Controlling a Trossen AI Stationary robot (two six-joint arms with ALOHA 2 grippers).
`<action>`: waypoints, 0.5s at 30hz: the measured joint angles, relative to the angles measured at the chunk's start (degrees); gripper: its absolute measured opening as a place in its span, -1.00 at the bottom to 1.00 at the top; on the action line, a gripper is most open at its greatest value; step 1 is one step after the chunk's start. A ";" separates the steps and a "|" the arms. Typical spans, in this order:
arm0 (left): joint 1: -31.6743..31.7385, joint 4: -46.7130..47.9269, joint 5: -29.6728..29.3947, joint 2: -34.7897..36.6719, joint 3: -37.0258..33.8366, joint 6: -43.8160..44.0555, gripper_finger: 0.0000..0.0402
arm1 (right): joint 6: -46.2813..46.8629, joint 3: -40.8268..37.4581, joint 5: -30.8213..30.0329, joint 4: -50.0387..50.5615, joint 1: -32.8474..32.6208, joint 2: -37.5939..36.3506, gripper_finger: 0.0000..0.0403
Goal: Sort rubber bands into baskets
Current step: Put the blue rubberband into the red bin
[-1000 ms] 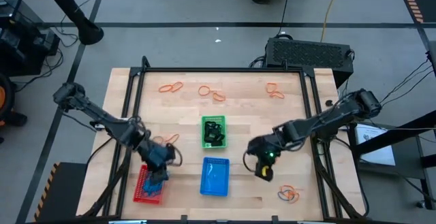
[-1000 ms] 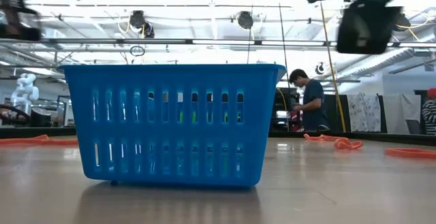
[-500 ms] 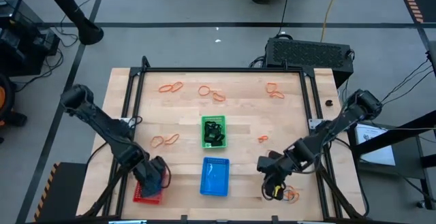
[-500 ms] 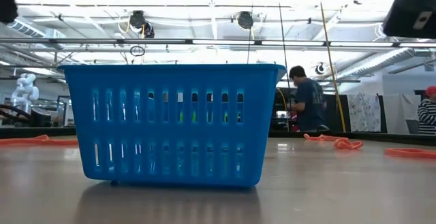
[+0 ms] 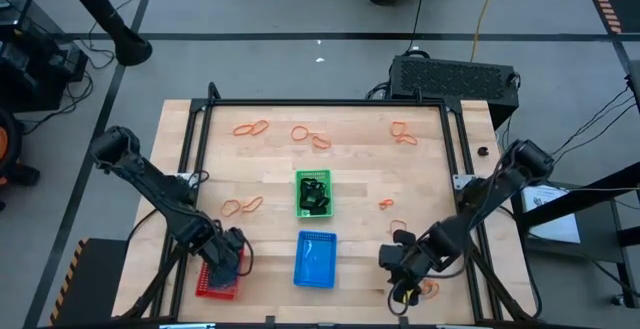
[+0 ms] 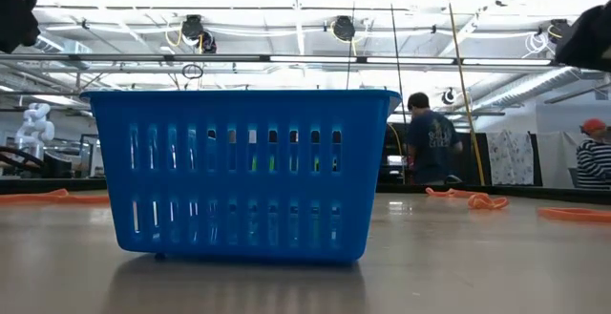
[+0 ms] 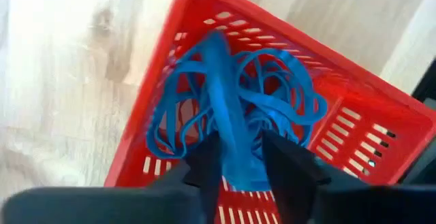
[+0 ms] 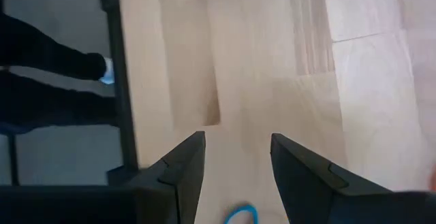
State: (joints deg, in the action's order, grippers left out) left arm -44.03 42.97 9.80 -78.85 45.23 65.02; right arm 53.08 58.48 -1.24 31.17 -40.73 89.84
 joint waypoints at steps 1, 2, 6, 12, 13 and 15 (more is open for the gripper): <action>0.00 0.00 0.09 0.00 0.00 -0.65 -0.36 | 0.06 0.00 0.01 0.04 0.02 0.34 -0.21; 0.00 0.03 0.12 0.00 0.00 -1.12 -0.30 | 0.32 0.00 0.01 0.06 0.02 0.71 -0.21; 0.00 0.03 1.05 0.00 0.00 -1.89 -0.08 | 2.20 0.00 -0.08 0.13 -0.15 2.19 -0.21; 0.00 -0.49 3.26 0.09 0.00 2.02 0.04 | 5.84 0.00 3.19 0.82 -1.59 4.83 -0.21; 0.00 -0.47 3.31 0.13 0.00 2.74 0.04 | 6.83 0.00 3.55 0.95 -1.86 5.27 -0.21; 0.13 -0.19 3.67 0.24 0.16 3.27 0.05 | 8.05 0.00 4.19 0.89 -2.56 6.22 -0.21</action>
State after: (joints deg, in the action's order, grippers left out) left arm -43.90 42.78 13.47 -78.61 45.39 68.29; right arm 61.13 58.48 2.94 32.06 -43.29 96.06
